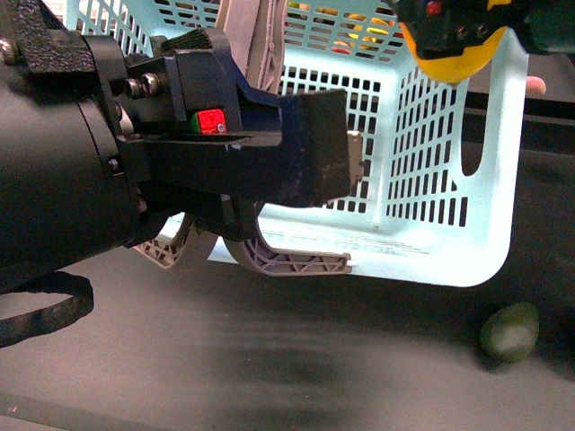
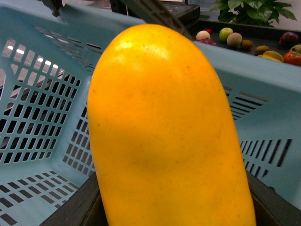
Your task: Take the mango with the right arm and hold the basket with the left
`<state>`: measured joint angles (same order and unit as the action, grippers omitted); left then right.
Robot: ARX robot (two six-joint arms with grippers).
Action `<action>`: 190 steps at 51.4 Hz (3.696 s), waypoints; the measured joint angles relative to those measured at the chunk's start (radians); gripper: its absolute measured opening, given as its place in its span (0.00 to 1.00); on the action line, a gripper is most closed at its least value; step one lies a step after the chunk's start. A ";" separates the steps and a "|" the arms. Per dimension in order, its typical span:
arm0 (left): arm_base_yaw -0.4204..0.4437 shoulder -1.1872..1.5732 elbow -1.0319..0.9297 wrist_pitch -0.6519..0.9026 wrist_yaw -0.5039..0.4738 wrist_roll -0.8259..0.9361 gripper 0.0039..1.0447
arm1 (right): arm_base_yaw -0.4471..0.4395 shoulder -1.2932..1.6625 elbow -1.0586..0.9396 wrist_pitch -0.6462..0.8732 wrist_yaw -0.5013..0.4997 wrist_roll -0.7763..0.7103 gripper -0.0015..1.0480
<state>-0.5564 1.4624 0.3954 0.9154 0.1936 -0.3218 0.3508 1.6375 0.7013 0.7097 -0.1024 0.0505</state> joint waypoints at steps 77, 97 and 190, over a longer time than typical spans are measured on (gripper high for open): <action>0.001 0.006 -0.010 0.000 -0.001 -0.001 0.08 | -0.407 -1.155 -0.615 -0.374 0.386 0.182 0.92; 0.001 0.006 -0.010 0.000 -0.001 0.000 0.08 | -0.449 -1.225 -0.651 -0.352 0.009 0.000 0.62; 0.000 0.006 -0.010 0.000 -0.001 0.002 0.08 | -0.354 -1.632 -0.696 -0.708 0.101 -0.049 0.02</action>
<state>-0.5564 1.4681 0.3855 0.9150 0.1928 -0.3195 -0.0029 0.0055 0.0051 0.0017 -0.0010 0.0017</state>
